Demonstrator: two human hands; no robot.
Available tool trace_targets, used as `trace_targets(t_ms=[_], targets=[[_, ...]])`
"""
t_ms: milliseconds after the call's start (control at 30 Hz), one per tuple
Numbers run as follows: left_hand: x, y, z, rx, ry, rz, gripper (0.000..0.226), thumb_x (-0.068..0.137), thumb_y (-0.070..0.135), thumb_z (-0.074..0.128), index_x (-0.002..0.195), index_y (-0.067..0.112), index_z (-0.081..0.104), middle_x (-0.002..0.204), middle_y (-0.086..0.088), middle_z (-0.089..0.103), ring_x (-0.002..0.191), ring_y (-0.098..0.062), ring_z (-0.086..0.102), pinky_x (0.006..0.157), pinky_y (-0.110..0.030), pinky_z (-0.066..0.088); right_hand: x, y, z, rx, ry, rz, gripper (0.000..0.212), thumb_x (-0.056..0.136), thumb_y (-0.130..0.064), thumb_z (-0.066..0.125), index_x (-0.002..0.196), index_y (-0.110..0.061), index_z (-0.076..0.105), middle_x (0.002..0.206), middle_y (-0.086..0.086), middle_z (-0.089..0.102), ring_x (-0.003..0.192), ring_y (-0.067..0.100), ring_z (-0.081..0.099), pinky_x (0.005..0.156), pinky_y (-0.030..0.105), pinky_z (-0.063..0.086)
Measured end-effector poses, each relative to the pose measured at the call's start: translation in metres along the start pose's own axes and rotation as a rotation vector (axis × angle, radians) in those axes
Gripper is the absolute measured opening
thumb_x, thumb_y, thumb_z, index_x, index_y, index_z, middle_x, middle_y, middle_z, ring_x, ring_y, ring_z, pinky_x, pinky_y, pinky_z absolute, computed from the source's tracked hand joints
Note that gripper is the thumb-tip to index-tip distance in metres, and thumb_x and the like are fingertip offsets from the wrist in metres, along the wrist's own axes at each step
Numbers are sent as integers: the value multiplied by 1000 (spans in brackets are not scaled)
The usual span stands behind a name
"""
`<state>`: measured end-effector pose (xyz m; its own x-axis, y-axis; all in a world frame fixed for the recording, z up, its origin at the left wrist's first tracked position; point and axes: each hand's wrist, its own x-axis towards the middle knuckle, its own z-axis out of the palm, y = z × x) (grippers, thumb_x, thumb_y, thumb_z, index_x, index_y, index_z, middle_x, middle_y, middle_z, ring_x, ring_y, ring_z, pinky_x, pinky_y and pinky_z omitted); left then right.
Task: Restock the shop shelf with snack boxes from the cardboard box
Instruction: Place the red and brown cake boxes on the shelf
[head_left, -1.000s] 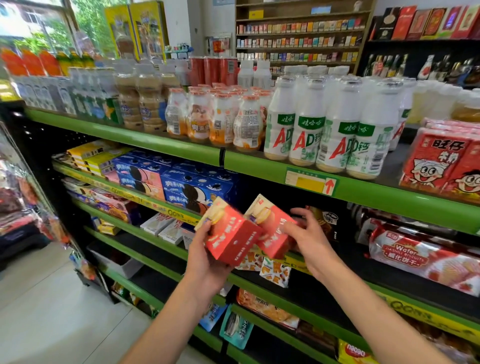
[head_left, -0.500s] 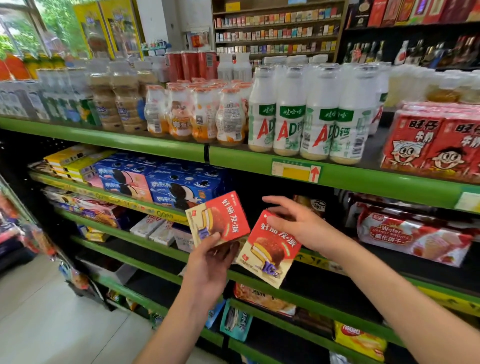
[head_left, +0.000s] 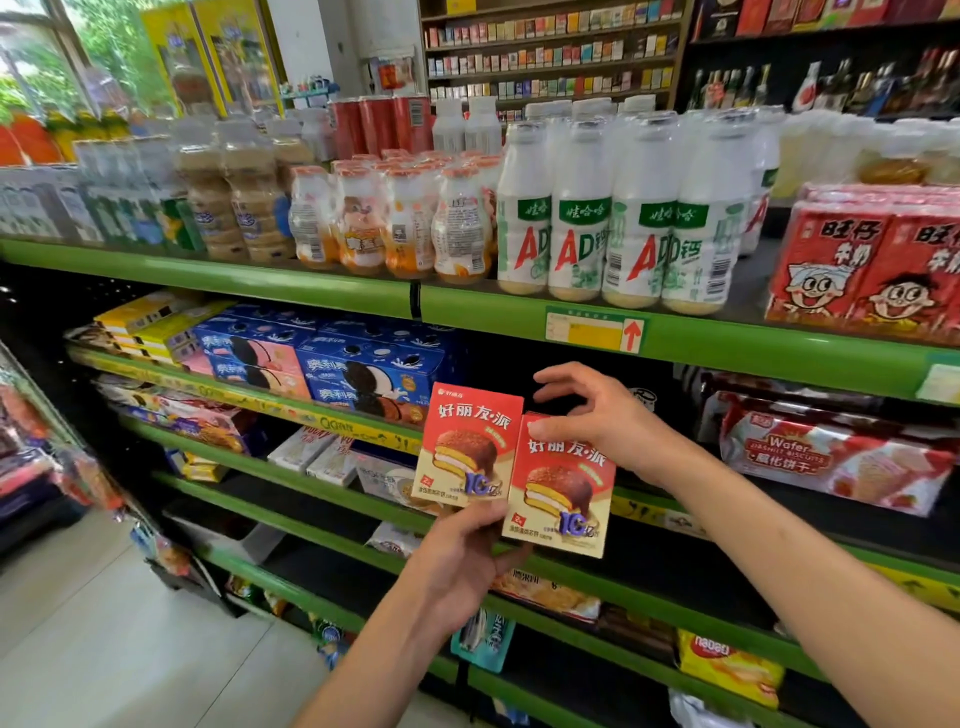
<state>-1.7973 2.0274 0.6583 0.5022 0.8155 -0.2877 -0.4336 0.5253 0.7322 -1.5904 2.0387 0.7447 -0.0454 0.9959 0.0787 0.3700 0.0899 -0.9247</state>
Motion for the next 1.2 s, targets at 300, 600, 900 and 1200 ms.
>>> trace_targets(t_ms=[300, 600, 900, 1200], targets=[[6, -11, 1, -75, -30, 36, 82, 56, 3, 84, 130, 7, 48, 112, -21, 69, 98, -34, 71, 65, -42, 60, 6, 13, 7, 120, 136, -4, 64, 45, -48, 85, 103, -26, 67, 106, -4, 71, 66, -2, 63, 61, 24, 52], [15, -20, -9, -105, -14, 85, 91, 57, -3, 81, 137, -1, 40, 113, -25, 68, 99, -38, 70, 72, -42, 60, 13, 19, 3, 251, 148, 73, 31, 77, -44, 75, 102, -26, 70, 108, -3, 73, 96, 15, 71, 81, 32, 58], [36, -24, -15, -217, -31, 95, 65, 62, -2, 79, 119, 9, 51, 112, -20, 70, 105, -35, 69, 75, -42, 59, -7, 92, -29, -911, 283, -21, 49, 100, -34, 48, 148, -37, 39, 157, -6, 37, 146, 24, 26, 116, 52, 27], [58, -30, -9, -133, -75, 121, 65, 71, 5, 79, 126, 18, 48, 115, -12, 71, 109, -31, 68, 83, -40, 57, -27, 124, -23, -1191, 569, -98, 59, 79, -16, 60, 137, -15, 51, 144, 11, 47, 137, 38, 34, 109, 63, 30]])
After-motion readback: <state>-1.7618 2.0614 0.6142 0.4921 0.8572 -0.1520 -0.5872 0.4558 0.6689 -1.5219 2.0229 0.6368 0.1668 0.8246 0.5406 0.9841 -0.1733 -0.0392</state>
